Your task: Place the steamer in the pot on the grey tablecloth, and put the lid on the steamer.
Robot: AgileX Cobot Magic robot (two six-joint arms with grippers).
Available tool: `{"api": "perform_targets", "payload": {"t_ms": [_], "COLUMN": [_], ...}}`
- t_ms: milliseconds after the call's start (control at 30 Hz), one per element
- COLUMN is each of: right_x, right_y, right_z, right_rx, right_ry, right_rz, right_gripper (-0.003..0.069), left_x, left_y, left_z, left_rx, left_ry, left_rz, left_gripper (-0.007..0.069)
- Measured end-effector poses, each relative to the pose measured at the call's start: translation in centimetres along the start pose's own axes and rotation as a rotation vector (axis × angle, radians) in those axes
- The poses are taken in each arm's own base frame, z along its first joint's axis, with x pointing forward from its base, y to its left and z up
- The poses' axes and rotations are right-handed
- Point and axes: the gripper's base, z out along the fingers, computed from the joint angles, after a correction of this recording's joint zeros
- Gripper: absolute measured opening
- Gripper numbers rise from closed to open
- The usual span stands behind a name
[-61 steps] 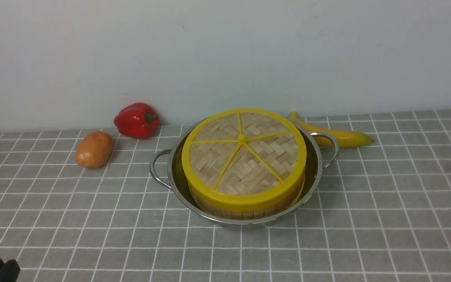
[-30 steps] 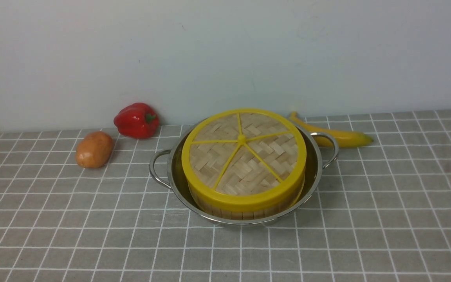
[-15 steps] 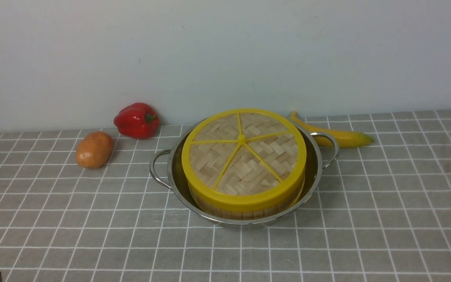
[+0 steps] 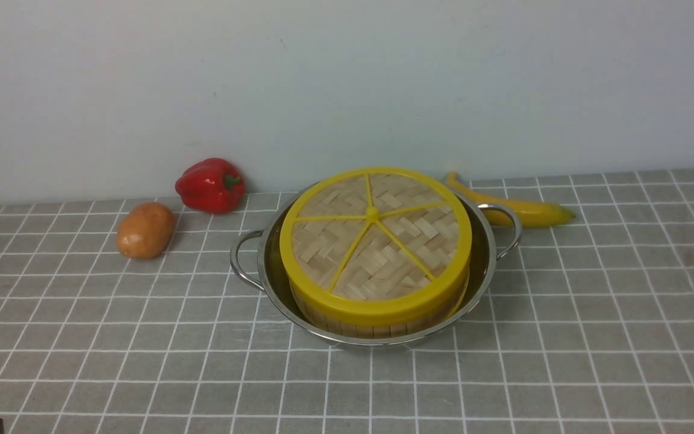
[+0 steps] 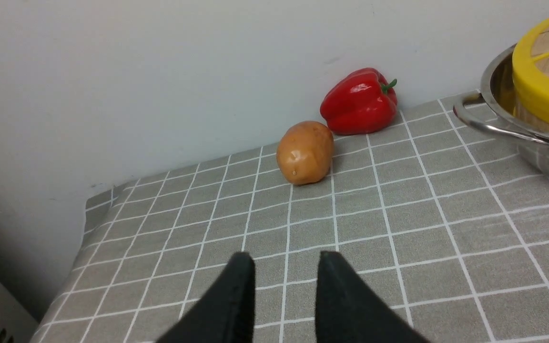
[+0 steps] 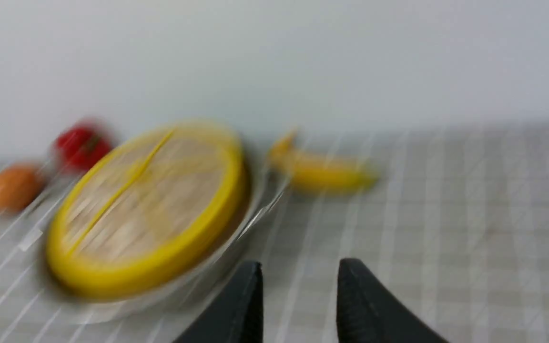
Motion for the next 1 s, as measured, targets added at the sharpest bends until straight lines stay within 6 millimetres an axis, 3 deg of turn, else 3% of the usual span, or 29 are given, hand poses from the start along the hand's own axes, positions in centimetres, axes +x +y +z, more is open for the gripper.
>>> {"api": "perform_targets", "payload": {"t_ms": [100,400,833,1000], "right_x": [1.3,9.1,13.2,13.2], "right_y": [-1.0,-2.9,-3.8,-3.8], "right_z": [0.7,1.5,2.3,2.4], "right_rx": [0.069,0.105,0.108,0.105], "right_ry": [-0.105,-0.051,-0.018,-0.029], "right_rz": [-0.091,-0.146,-0.149,-0.139], "right_gripper": [0.0240,0.0240,0.0240,0.0240], "left_x": [0.0,0.1,0.1,0.1], "left_y": [0.0,0.0,0.0,0.0], "left_z": [0.0,0.0,0.0,0.0], "left_rx": [0.001,0.002,0.004,0.004], "left_ry": [0.002,0.007,0.012,0.012], "left_rz": [0.000,0.000,0.001,0.001], "left_gripper": [0.0191,0.0209,0.0222,0.0232]}}
